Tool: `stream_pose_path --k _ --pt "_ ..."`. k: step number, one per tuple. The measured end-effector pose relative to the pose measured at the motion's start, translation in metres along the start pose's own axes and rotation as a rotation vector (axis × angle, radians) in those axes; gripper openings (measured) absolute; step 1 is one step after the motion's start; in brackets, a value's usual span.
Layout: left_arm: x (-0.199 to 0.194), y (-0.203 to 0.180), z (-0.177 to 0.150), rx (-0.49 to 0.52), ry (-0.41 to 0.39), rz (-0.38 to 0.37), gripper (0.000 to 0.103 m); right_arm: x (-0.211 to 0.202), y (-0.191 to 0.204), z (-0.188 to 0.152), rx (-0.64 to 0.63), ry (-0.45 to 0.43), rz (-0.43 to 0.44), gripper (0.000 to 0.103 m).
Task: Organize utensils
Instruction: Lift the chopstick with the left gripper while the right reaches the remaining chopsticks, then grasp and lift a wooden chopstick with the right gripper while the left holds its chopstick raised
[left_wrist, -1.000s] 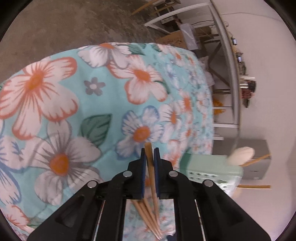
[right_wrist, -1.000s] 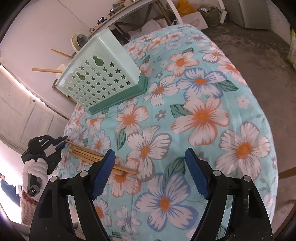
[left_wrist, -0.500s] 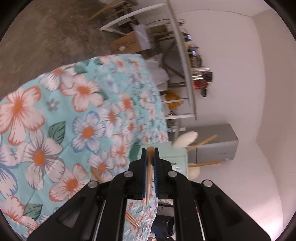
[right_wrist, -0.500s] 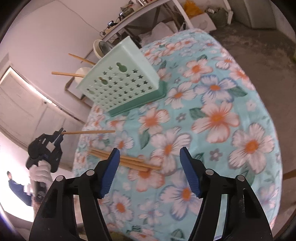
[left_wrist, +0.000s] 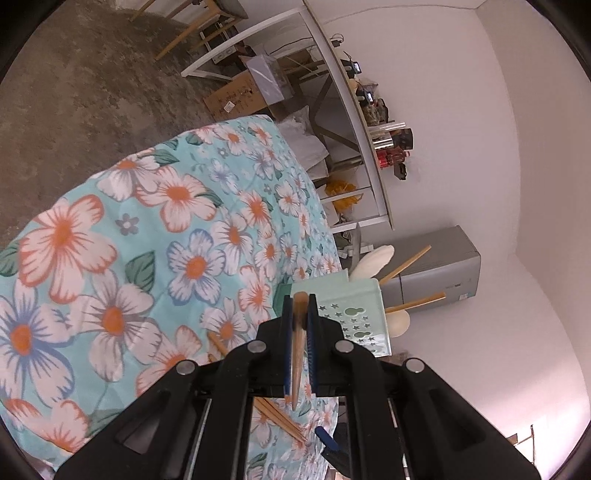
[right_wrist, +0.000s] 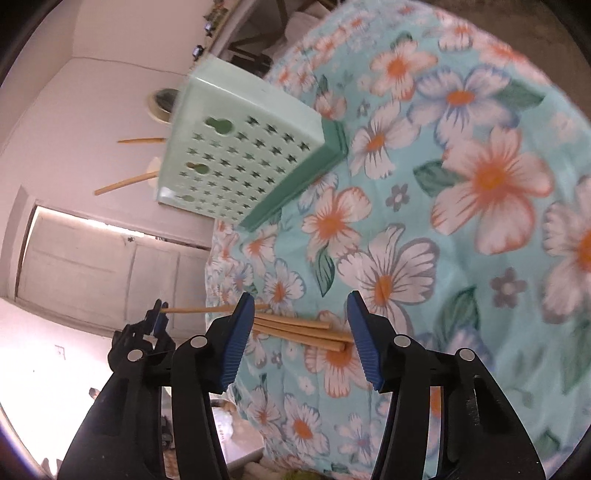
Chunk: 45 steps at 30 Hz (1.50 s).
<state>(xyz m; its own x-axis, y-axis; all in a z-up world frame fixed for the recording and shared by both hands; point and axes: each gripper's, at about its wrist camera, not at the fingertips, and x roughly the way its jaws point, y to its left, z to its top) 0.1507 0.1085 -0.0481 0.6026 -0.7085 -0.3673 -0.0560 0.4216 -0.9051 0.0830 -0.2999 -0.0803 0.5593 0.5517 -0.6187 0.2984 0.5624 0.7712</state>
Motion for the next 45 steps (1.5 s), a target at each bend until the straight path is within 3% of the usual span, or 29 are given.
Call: stream_pose_path --k 3,13,18,22,27,33,36,40,42,45 --pt "-0.002 0.004 0.002 -0.006 -0.008 0.004 0.006 0.018 -0.006 -0.002 0.033 0.050 -0.032 0.050" --pt "0.002 0.007 0.004 -0.011 0.000 0.010 0.006 0.031 0.000 -0.005 0.043 0.095 -0.027 0.050" --pt "0.002 0.009 0.004 -0.014 -0.005 0.015 0.006 0.041 0.003 -0.003 0.054 0.111 -0.018 0.038" --pt "-0.001 0.008 0.006 -0.011 -0.016 0.019 0.006 0.043 0.006 -0.002 0.087 0.134 0.048 0.030" --pt "-0.009 0.007 0.008 -0.007 -0.032 0.021 0.006 0.051 0.022 -0.004 0.072 0.163 0.106 0.029" --pt "-0.011 0.007 0.010 -0.011 -0.047 0.021 0.006 0.067 0.032 -0.031 0.030 0.292 0.140 0.029" --pt "-0.009 0.009 0.010 -0.017 -0.045 0.021 0.006 0.085 0.035 -0.054 0.014 0.373 0.131 0.029" --pt "-0.009 0.009 0.010 -0.017 -0.043 0.023 0.006 0.092 0.042 -0.067 -0.031 0.416 0.118 0.029" --pt "-0.009 0.009 0.009 -0.017 -0.047 0.022 0.006 0.090 0.052 -0.066 -0.086 0.402 0.089 0.029" --pt "-0.011 0.010 0.009 -0.015 -0.056 0.021 0.006 0.084 0.073 -0.064 -0.243 0.334 -0.022 0.029"
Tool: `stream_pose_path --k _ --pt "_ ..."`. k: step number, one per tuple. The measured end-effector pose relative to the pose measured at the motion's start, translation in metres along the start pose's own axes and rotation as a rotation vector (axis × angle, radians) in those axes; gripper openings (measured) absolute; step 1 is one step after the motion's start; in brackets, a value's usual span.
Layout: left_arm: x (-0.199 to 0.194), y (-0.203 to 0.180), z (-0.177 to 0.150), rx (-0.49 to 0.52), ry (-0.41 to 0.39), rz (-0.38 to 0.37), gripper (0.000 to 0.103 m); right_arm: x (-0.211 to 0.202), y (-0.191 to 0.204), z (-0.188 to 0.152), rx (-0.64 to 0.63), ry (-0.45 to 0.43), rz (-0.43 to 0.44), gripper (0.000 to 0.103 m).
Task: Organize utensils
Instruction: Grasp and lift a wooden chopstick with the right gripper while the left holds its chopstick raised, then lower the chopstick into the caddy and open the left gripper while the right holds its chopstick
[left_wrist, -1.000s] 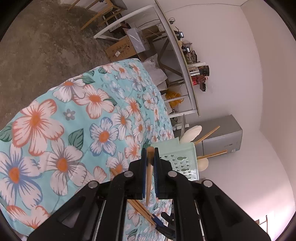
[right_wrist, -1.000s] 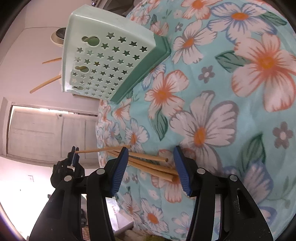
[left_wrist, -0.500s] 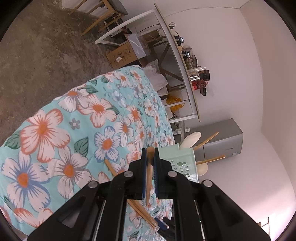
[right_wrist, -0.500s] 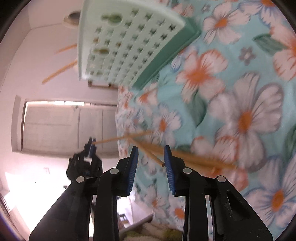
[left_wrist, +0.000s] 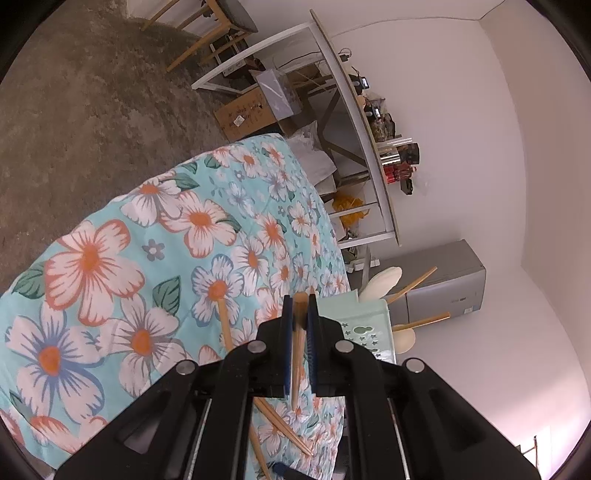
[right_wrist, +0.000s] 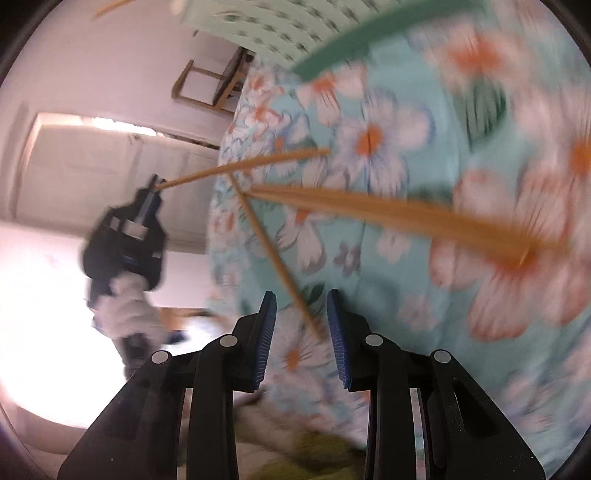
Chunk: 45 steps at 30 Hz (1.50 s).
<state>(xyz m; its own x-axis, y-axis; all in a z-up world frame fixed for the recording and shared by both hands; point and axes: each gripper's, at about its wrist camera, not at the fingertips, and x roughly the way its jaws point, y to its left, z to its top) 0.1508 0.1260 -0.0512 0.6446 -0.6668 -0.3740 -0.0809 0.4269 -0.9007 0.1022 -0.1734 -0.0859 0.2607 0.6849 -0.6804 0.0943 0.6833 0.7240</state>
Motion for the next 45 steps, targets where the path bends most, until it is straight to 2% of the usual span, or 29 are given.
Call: stream_pose_path --k 5,8,10,11,15,19,22,26,31,34,36,41,45 --pt "-0.006 0.002 0.001 -0.004 -0.013 0.004 0.006 0.017 0.034 0.002 -0.235 -0.018 -0.163 0.030" --pt "-0.010 0.002 0.003 -0.004 -0.023 0.007 0.006 0.034 0.055 -0.005 -0.388 -0.003 -0.223 0.029" --pt "-0.012 0.001 0.004 -0.001 -0.031 0.009 0.006 0.043 0.061 -0.010 -0.459 0.003 -0.278 0.020" --pt "-0.013 0.001 0.004 0.000 -0.033 0.010 0.006 0.046 0.064 -0.012 -0.491 0.003 -0.303 0.006" --pt "-0.015 -0.001 0.005 0.011 -0.042 0.011 0.006 0.038 0.061 -0.016 -0.519 -0.002 -0.295 0.005" --pt "-0.012 -0.002 0.007 0.012 -0.039 0.009 0.006 0.001 0.043 -0.029 -0.568 -0.014 -0.323 0.005" --pt "-0.007 -0.001 0.008 0.009 -0.034 0.008 0.006 -0.021 0.032 -0.036 -0.562 -0.018 -0.382 0.005" --pt "-0.001 0.001 0.007 -0.003 -0.023 0.003 0.006 -0.051 -0.002 -0.043 -0.480 -0.029 -0.450 0.005" --pt "0.004 0.001 0.006 -0.006 -0.012 0.007 0.006 -0.070 -0.021 -0.046 -0.397 -0.037 -0.459 0.009" --pt "0.004 -0.001 0.006 0.001 -0.015 0.008 0.006 -0.079 -0.016 -0.042 -0.420 -0.052 -0.472 0.023" --pt "0.002 -0.003 0.007 0.009 -0.018 0.010 0.006 -0.088 -0.011 -0.037 -0.427 -0.078 -0.460 0.025" --pt "0.001 -0.007 0.008 0.028 -0.026 0.017 0.006 -0.104 -0.007 0.007 -0.356 -0.193 -0.370 0.028" --pt "0.001 -0.011 0.007 0.053 -0.022 0.033 0.006 -0.085 -0.002 0.049 -0.332 -0.252 -0.343 0.030"
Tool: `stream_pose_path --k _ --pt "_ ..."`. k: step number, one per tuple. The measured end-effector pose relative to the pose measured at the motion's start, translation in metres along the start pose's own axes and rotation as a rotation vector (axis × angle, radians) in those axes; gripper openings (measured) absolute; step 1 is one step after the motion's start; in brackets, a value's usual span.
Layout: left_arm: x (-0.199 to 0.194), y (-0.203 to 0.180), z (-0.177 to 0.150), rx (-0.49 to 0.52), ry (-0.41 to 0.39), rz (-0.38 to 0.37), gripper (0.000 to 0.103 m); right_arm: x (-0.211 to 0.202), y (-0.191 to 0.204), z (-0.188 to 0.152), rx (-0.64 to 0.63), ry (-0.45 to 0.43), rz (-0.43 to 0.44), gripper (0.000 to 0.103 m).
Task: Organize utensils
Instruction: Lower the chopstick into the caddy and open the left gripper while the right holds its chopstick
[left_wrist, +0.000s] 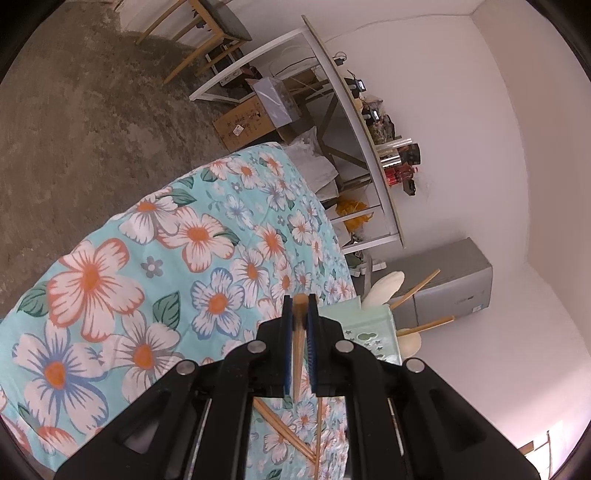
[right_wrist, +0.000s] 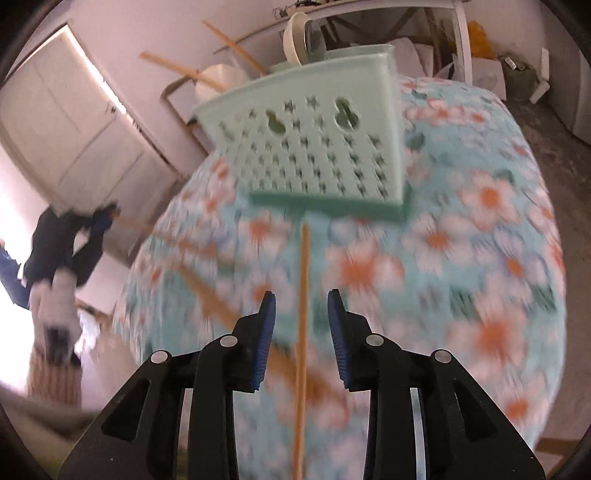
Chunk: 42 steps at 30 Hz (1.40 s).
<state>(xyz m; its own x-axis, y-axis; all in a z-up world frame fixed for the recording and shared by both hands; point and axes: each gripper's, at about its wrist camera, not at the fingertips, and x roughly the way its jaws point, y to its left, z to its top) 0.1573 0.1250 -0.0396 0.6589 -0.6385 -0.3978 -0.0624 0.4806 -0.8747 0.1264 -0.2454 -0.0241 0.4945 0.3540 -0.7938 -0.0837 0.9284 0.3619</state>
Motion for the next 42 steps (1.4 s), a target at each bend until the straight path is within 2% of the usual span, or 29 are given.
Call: stream_pose_path --k 2,4,5,8,9,15,20,23,28,31,33,35,39,42 --pt "-0.001 -0.006 -0.002 0.027 -0.002 0.009 0.006 0.017 0.003 0.011 -0.009 0.006 -0.004 0.030" --pt "-0.003 -0.015 -0.004 0.068 -0.008 0.016 0.006 0.037 0.007 0.019 -0.042 0.028 -0.055 0.030" --pt "-0.004 -0.019 -0.005 0.087 -0.011 0.020 0.006 0.045 0.007 0.020 -0.051 0.042 -0.060 0.027" --pt "-0.007 -0.036 -0.009 0.165 -0.021 0.031 0.006 0.065 0.005 0.020 -0.061 0.088 -0.108 0.005" --pt "-0.008 -0.041 -0.011 0.193 -0.026 0.035 0.006 0.065 0.004 0.020 -0.052 0.087 -0.096 0.005" --pt "-0.015 -0.082 -0.019 0.362 -0.063 0.043 0.006 0.013 -0.003 0.020 0.000 -0.036 -0.056 0.005" --pt "-0.023 -0.122 -0.026 0.473 -0.069 -0.007 0.006 -0.055 -0.012 0.023 0.055 -0.191 -0.018 0.005" --pt "-0.031 -0.152 -0.027 0.526 -0.068 -0.054 0.006 -0.092 -0.014 0.024 0.076 -0.281 0.015 0.005" --pt "-0.054 -0.215 -0.027 0.645 -0.112 -0.194 0.006 -0.134 -0.019 0.024 0.105 -0.387 0.077 0.005" --pt "-0.061 -0.252 -0.024 0.715 -0.158 -0.269 0.006 -0.140 -0.019 0.025 0.116 -0.412 0.110 0.005" --pt "-0.058 -0.270 -0.024 0.760 -0.192 -0.282 0.006 -0.139 -0.020 0.025 0.122 -0.415 0.133 0.005" --pt "-0.048 -0.285 -0.024 0.807 -0.215 -0.277 0.006 -0.138 -0.022 0.022 0.128 -0.411 0.144 0.005" --pt "-0.002 -0.301 -0.032 0.909 -0.227 -0.157 0.006 -0.136 -0.027 0.019 0.141 -0.405 0.148 0.005" --pt "0.036 -0.300 -0.043 0.969 -0.207 -0.072 0.006 -0.136 -0.032 0.019 0.149 -0.403 0.147 0.005"
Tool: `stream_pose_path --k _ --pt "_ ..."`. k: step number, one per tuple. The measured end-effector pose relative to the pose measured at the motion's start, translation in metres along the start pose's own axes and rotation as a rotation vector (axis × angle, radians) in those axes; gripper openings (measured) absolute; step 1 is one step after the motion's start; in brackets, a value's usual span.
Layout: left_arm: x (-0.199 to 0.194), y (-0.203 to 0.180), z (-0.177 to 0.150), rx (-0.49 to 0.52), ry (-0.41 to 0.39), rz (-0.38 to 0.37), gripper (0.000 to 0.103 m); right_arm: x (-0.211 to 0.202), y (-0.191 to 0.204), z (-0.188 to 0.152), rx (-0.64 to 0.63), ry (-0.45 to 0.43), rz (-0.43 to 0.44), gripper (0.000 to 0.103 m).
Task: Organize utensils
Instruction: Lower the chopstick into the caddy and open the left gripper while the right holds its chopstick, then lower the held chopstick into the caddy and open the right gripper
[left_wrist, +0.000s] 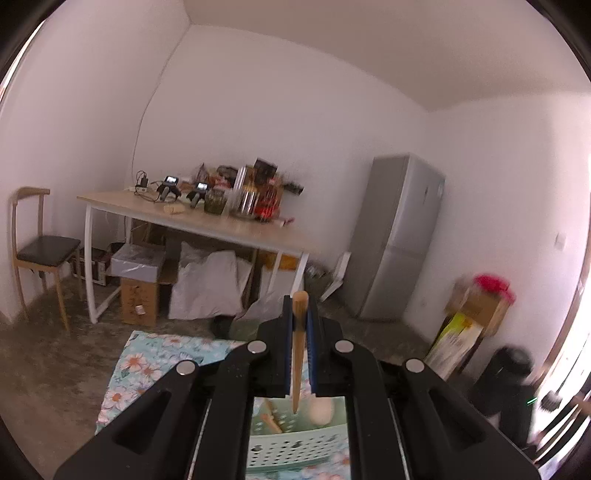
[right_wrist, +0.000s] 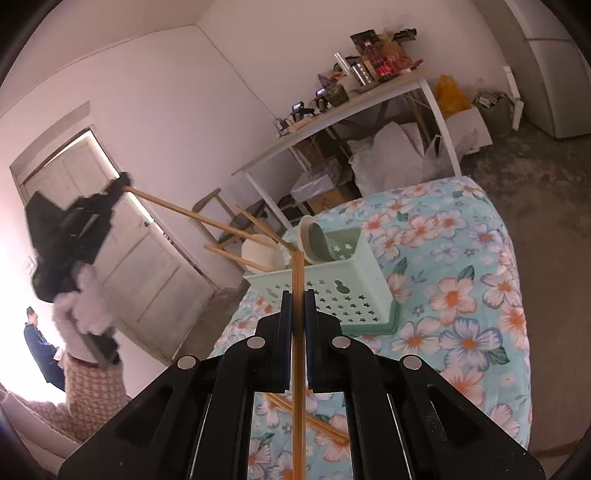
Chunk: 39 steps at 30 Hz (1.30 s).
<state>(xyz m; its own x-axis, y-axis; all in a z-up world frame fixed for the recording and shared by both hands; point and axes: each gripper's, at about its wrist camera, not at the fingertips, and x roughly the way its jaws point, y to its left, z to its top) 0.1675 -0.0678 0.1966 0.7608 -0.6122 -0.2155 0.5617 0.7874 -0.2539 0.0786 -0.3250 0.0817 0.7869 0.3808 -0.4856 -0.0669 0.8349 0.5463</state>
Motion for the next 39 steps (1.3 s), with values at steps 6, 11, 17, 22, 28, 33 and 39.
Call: stream_pose_path --k 6,11,17,22,28,33,39 --pt "0.062 0.000 -0.036 0.025 0.136 0.052 0.006 -0.003 -0.003 0.002 0.005 0.002 -0.004 0.005" --pt "0.083 0.011 -0.055 -0.049 0.209 0.026 0.013 -0.006 -0.002 0.005 -0.007 -0.003 -0.018 0.005" --pt "0.067 0.015 -0.056 -0.064 0.155 0.031 0.047 -0.001 0.009 0.021 -0.047 -0.017 -0.008 0.005" --pt "0.035 0.024 -0.062 -0.087 0.116 0.048 0.059 0.010 0.027 0.045 -0.109 -0.058 0.026 0.005" --pt "0.001 0.045 -0.091 -0.125 0.141 0.095 0.068 0.026 0.056 0.090 -0.179 -0.176 0.118 0.005" --pt "-0.015 0.065 -0.132 -0.180 0.230 0.146 0.070 0.045 0.078 0.121 -0.220 -0.296 0.188 0.005" --pt "-0.033 0.082 -0.165 -0.220 0.296 0.215 0.070 0.089 0.082 0.139 -0.245 -0.348 0.120 0.006"
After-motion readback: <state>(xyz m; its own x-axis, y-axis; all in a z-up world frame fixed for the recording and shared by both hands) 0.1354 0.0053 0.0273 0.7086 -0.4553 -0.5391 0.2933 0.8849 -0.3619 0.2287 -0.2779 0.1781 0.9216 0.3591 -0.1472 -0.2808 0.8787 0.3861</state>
